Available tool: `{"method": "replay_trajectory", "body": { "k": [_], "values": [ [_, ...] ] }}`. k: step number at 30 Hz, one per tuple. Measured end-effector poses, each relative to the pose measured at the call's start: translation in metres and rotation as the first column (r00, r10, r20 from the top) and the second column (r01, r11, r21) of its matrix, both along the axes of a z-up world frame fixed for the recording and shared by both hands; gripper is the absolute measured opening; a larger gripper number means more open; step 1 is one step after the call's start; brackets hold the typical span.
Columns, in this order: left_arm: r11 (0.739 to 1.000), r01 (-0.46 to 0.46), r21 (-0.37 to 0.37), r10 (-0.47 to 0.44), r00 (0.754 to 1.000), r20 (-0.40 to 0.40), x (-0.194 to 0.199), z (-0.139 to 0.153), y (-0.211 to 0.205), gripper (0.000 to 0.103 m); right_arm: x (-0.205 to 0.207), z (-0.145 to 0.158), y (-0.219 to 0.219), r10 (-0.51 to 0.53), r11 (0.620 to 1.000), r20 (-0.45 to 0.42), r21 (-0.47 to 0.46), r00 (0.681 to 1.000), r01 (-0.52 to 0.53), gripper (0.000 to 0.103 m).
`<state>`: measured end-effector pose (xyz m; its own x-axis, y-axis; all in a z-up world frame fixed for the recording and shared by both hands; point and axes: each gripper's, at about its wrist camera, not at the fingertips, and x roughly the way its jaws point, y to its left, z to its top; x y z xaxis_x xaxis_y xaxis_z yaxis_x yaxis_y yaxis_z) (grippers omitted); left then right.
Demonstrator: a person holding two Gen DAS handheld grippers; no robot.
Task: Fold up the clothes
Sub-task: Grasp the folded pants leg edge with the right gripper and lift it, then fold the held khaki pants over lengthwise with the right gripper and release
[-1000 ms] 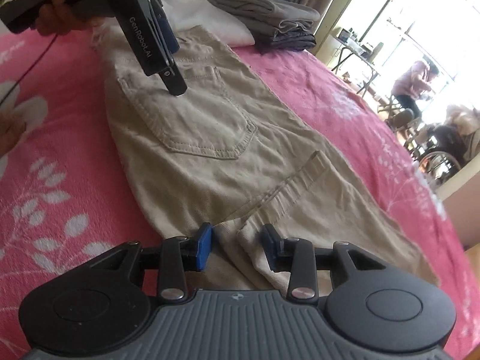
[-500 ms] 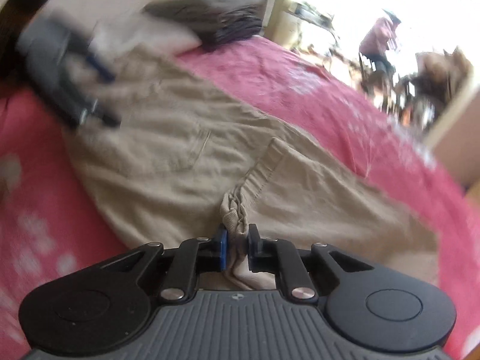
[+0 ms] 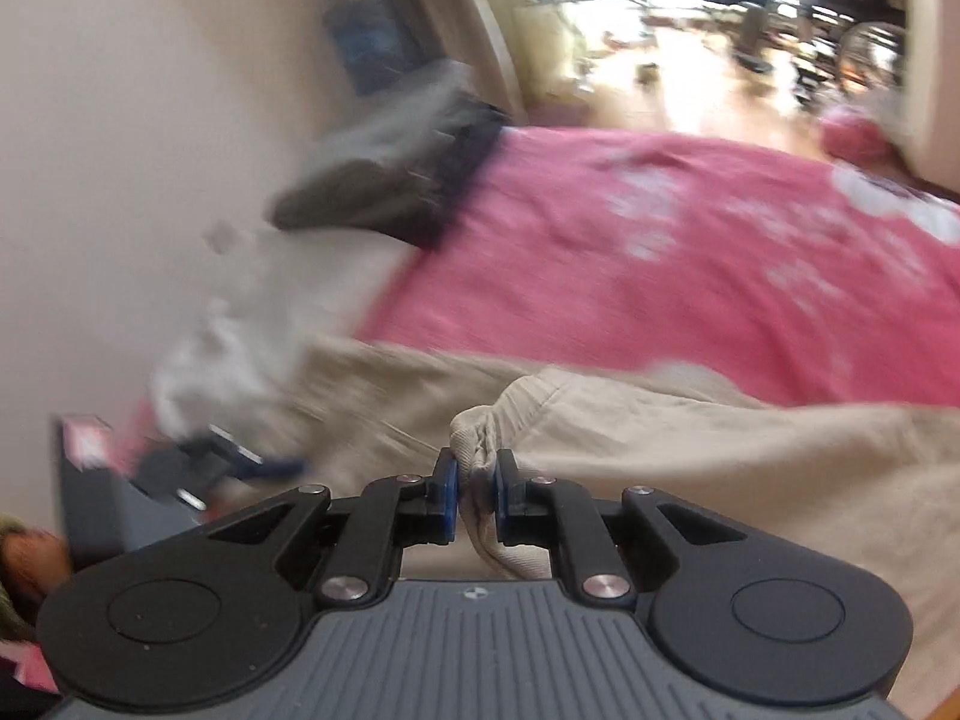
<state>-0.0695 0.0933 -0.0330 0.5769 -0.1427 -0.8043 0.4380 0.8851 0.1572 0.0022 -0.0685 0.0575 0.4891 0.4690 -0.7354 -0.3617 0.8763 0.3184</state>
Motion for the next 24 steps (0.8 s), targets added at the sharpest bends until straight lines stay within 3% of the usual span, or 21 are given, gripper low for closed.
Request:
{"method": "replay_trajectory", "body": {
  "k": [4, 11, 15, 24],
  "values": [
    [1.000, -0.001, -0.022, 0.002, 1.000, 0.015, -0.003, -0.001, 0.004, 0.080, -0.001, -0.002, 0.039, 0.057, 0.996, 0.054, 0.066, 0.997, -0.060, 0.012],
    [0.997, 0.013, -0.069, -0.012, 1.000, 0.012, -0.011, 0.010, 0.018, 0.079, -0.004, -0.008, 0.082, 0.059, 0.984, 0.088, 0.160, 0.994, -0.073, 0.012],
    [0.997, 0.032, -0.064, -0.032, 0.999, 0.010, -0.023, 0.017, 0.031, 0.079, -0.007, -0.012, 0.106, 0.099, 0.982, 0.095, 0.153, 0.991, -0.113, 0.012],
    [0.998, 0.047, -0.052, -0.047, 0.999, 0.002, -0.050, 0.021, 0.050, 0.079, -0.015, -0.037, 0.130, 0.166, 0.976, 0.022, 0.137, 0.986, -0.168, 0.012]
  ]
}}
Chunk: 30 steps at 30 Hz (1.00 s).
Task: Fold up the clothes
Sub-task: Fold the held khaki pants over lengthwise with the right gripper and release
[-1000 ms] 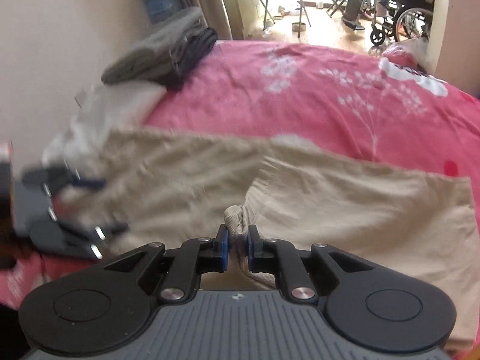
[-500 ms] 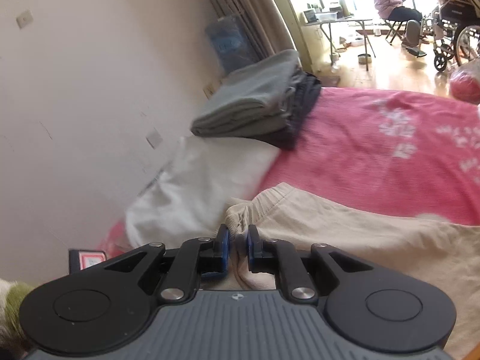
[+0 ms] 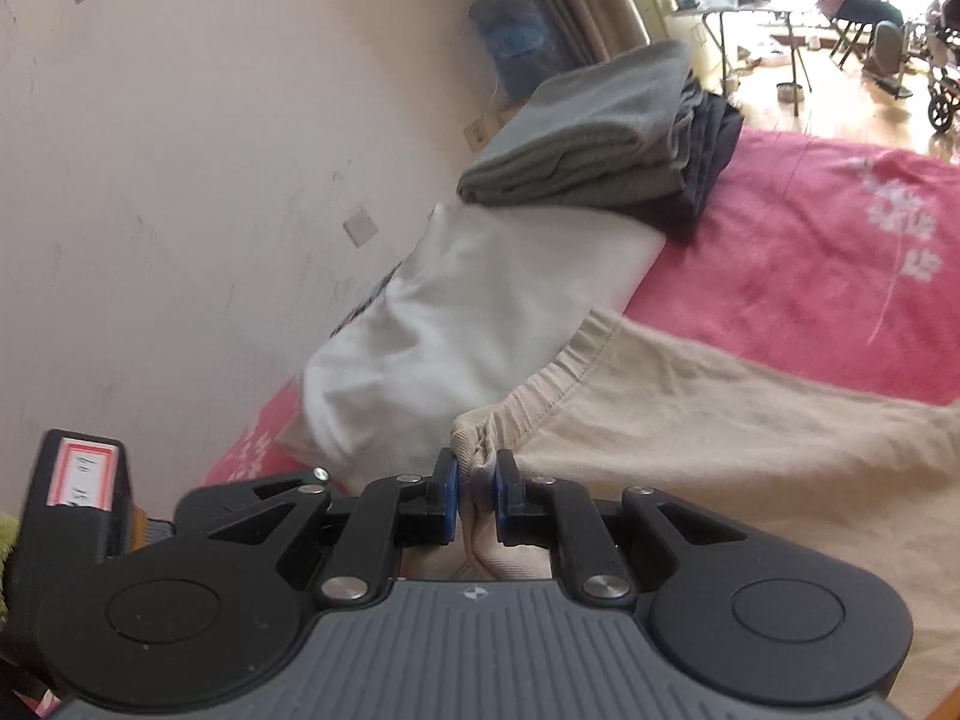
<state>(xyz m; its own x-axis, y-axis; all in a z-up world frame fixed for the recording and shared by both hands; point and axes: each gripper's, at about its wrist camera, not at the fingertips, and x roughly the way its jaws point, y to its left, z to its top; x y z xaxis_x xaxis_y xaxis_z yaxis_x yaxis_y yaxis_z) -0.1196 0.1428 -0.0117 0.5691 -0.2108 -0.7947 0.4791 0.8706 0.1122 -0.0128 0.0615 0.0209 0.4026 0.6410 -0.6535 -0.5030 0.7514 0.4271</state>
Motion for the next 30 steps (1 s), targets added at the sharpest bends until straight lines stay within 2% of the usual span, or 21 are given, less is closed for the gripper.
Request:
{"method": "replay_trajectory", "body": {
  "k": [9, 18, 20, 22, 24, 26, 30],
  "values": [
    [1.000, 0.017, 0.007, -0.017, 1.000, 0.001, -0.001, -0.003, 0.006, 0.079, -0.006, -0.020, 0.017, 0.018, 0.999, -0.038, -0.039, 0.999, -0.019, 0.013],
    [0.999, 0.034, 0.024, -0.034, 0.999, -0.006, -0.008, -0.004, 0.009, 0.080, -0.012, -0.037, 0.032, 0.063, 0.995, -0.027, -0.075, 0.998, -0.065, 0.013],
    [0.999, 0.030, 0.021, -0.030, 1.000, -0.009, -0.008, -0.004, 0.009, 0.080, -0.010, -0.044, 0.032, 0.084, 0.994, -0.040, -0.064, 0.996, -0.087, 0.017],
    [1.000, 0.025, 0.016, -0.025, 1.000, -0.010, -0.008, -0.004, 0.010, 0.080, -0.007, -0.047, 0.027, 0.102, 0.995, -0.071, -0.006, 0.992, -0.103, 0.034],
    [1.000, 0.020, 0.009, -0.020, 1.000, -0.012, -0.008, -0.003, 0.011, 0.080, -0.006, -0.042, 0.016, 0.134, 0.989, -0.083, 0.074, 0.988, -0.128, 0.043],
    [1.000, 0.014, 0.000, -0.014, 1.000, -0.017, -0.010, 0.000, 0.013, 0.080, -0.006, -0.033, 0.003, 0.172, 0.977, -0.070, 0.141, 0.983, -0.161, 0.043],
    [1.000, -0.015, -0.022, 0.014, 0.999, -0.040, -0.013, 0.011, 0.023, 0.080, -0.008, 0.000, -0.045, 0.146, 0.987, 0.044, 0.056, 0.988, -0.148, 0.043]
  ]
}}
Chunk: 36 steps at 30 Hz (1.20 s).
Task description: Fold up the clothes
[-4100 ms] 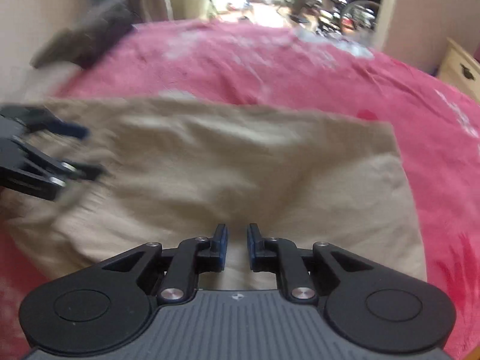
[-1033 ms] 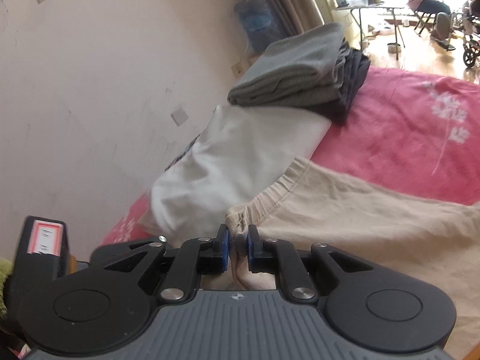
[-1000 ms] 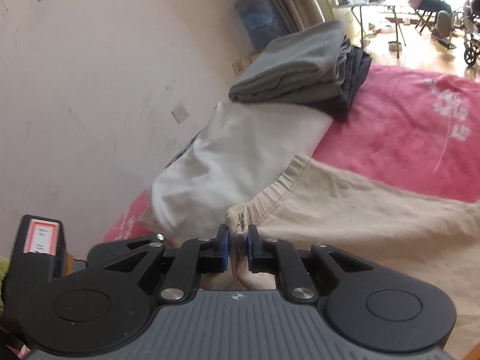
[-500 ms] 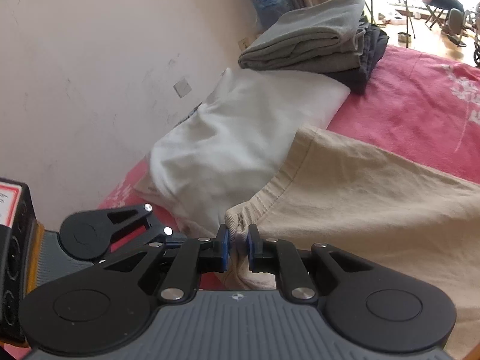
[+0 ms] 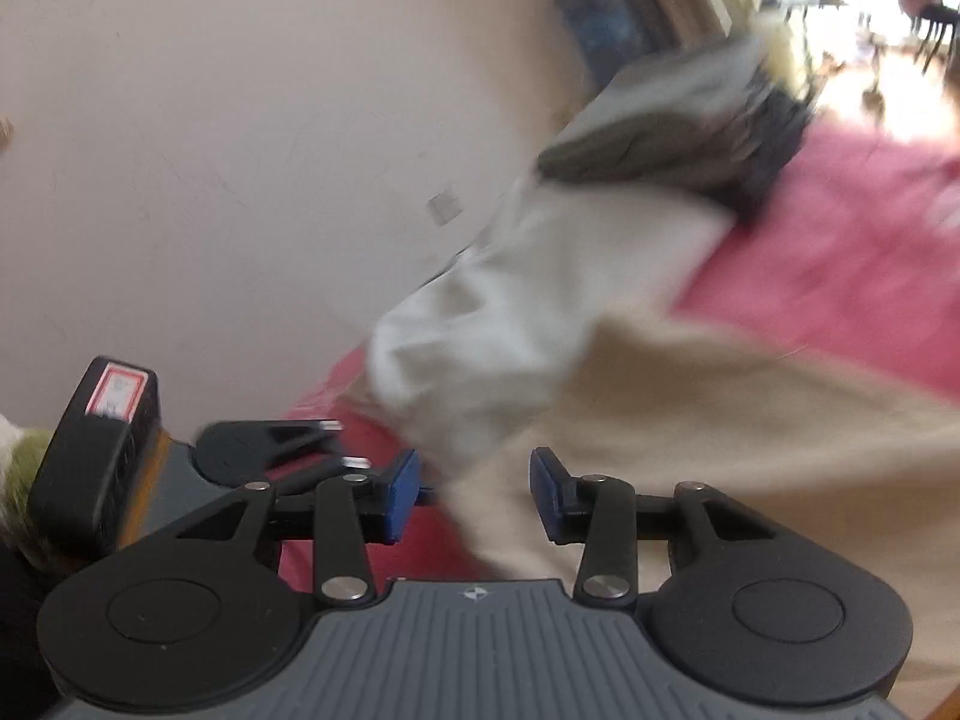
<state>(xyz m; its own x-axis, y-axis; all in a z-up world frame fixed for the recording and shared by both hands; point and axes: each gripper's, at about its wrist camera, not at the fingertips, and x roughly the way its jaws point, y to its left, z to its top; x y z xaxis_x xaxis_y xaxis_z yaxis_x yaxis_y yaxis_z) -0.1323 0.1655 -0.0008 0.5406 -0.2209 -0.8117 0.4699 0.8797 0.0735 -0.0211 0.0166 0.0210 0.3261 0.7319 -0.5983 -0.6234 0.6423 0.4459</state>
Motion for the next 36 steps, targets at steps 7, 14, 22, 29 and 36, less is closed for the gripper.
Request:
{"method": "replay_trajectory", "body": {
  "k": [7, 14, 22, 29, 36],
  "values": [
    [0.998, -0.056, -0.027, 0.058, 0.995, 0.080, 0.020, 0.029, 0.013, 0.079, -0.003, 0.020, -0.121, -0.280, 0.936, -0.067, -0.241, 0.958, 0.257, 0.040],
    [0.995, 0.033, -0.090, -0.023, 0.993, 0.118, 0.057, 0.028, -0.030, 0.079, -0.029, -0.004, -0.183, -0.508, 0.790, -0.050, -0.425, 0.860, 0.442, 0.033],
    [0.997, 0.080, 0.011, -0.080, 0.997, 0.015, 0.050, -0.020, -0.055, 0.078, -0.071, -0.054, -0.215, -0.610, 0.734, -0.182, -0.496, 0.771, 0.464, 0.025],
    [0.994, 0.044, -0.097, -0.040, 0.998, 0.044, 0.068, 0.011, -0.054, 0.079, -0.061, -0.041, -0.224, -0.599, 0.753, -0.148, -0.438, 0.787, 0.491, 0.025],
    [0.971, 0.065, -0.228, -0.051, 0.996, 0.067, 0.104, -0.003, -0.100, 0.069, -0.064, -0.061, -0.223, -0.573, 0.764, -0.151, -0.454, 0.805, 0.459, 0.025]
  ]
}}
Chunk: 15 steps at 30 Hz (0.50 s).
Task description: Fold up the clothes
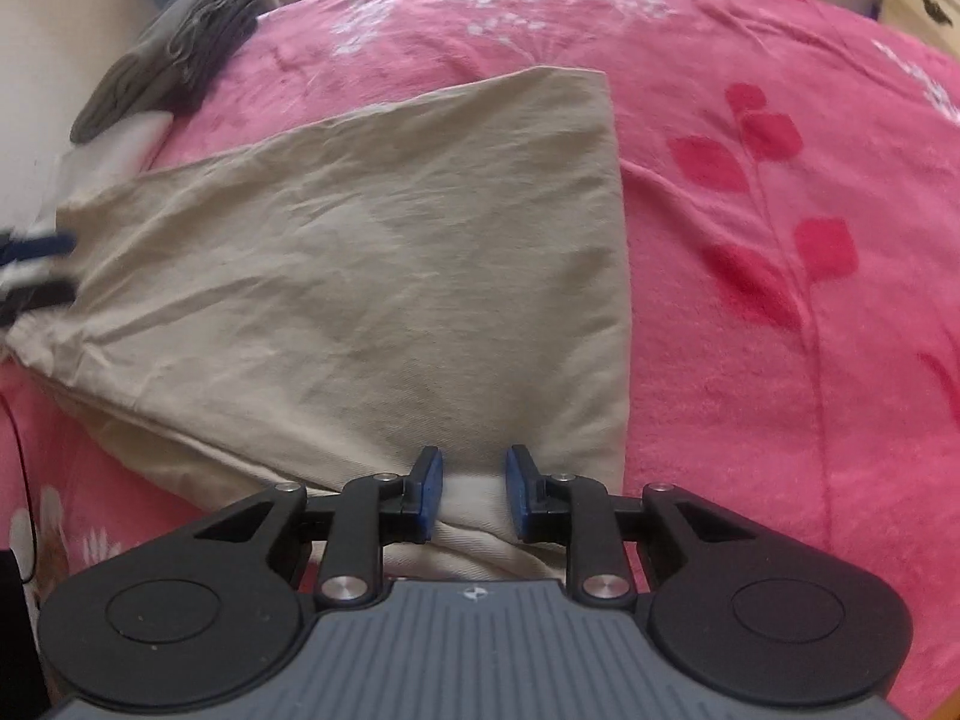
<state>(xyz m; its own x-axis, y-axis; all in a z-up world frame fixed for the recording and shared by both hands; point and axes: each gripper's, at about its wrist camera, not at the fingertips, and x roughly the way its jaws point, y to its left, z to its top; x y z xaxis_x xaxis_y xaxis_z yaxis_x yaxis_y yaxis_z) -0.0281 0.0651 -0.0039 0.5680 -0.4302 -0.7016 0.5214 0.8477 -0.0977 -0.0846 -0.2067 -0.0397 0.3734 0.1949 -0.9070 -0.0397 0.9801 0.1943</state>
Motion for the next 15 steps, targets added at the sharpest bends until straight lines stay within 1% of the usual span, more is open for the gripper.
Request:
{"method": "replay_trajectory", "body": {
  "k": [3, 5, 6, 7, 9, 10, 11, 12, 14, 15],
  "values": [
    [1.000, 0.020, -0.012, -0.020, 1.000, -0.013, 0.012, -0.017, -0.023, 0.063, 0.000, 0.001, 0.002, 0.002, 1.000, 0.004, -0.016, 1.000, -0.002, 0.025],
    [1.000, 0.029, 0.005, -0.029, 0.999, -0.041, 0.022, -0.030, -0.031, 0.060, -0.001, 0.000, 0.003, 0.002, 1.000, 0.009, -0.020, 1.000, -0.002, 0.025],
    [1.000, 0.019, 0.023, -0.018, 0.999, -0.050, 0.027, -0.036, -0.032, 0.059, -0.001, -0.001, 0.003, 0.003, 1.000, 0.011, -0.022, 1.000, -0.002, 0.025],
    [0.999, -0.006, 0.041, 0.008, 0.999, -0.051, 0.031, -0.040, -0.027, 0.057, -0.001, -0.001, 0.003, 0.004, 1.000, 0.011, -0.021, 1.000, -0.004, 0.025],
    [0.997, -0.065, 0.043, 0.066, 0.997, -0.040, 0.042, -0.042, -0.009, 0.051, 0.000, -0.001, 0.003, 0.006, 1.000, 0.012, -0.016, 1.000, -0.006, 0.025],
    [0.996, -0.085, 0.039, 0.086, 0.995, -0.040, 0.046, -0.040, 0.002, 0.044, 0.001, -0.002, 0.002, 0.006, 1.000, 0.013, -0.013, 1.000, -0.006, 0.025],
    [0.995, -0.098, 0.036, 0.100, 0.994, -0.044, 0.050, -0.037, 0.012, 0.041, 0.001, -0.002, 0.002, 0.006, 1.000, 0.013, -0.011, 1.000, -0.005, 0.025],
    [0.991, -0.121, 0.060, 0.123, 0.992, -0.030, 0.053, -0.034, 0.021, 0.041, 0.000, -0.002, 0.001, 0.006, 1.000, 0.015, -0.009, 1.000, -0.006, 0.025],
    [0.971, -0.181, 0.157, 0.179, 0.983, 0.024, 0.056, -0.030, 0.035, 0.043, -0.001, -0.003, 0.000, 0.009, 1.000, 0.016, -0.006, 1.000, -0.009, 0.025],
    [0.965, -0.197, 0.171, 0.194, 0.980, 0.033, 0.057, -0.029, 0.043, 0.044, -0.001, -0.003, 0.000, 0.011, 1.000, 0.015, -0.004, 1.000, -0.011, 0.025]
  ]
}}
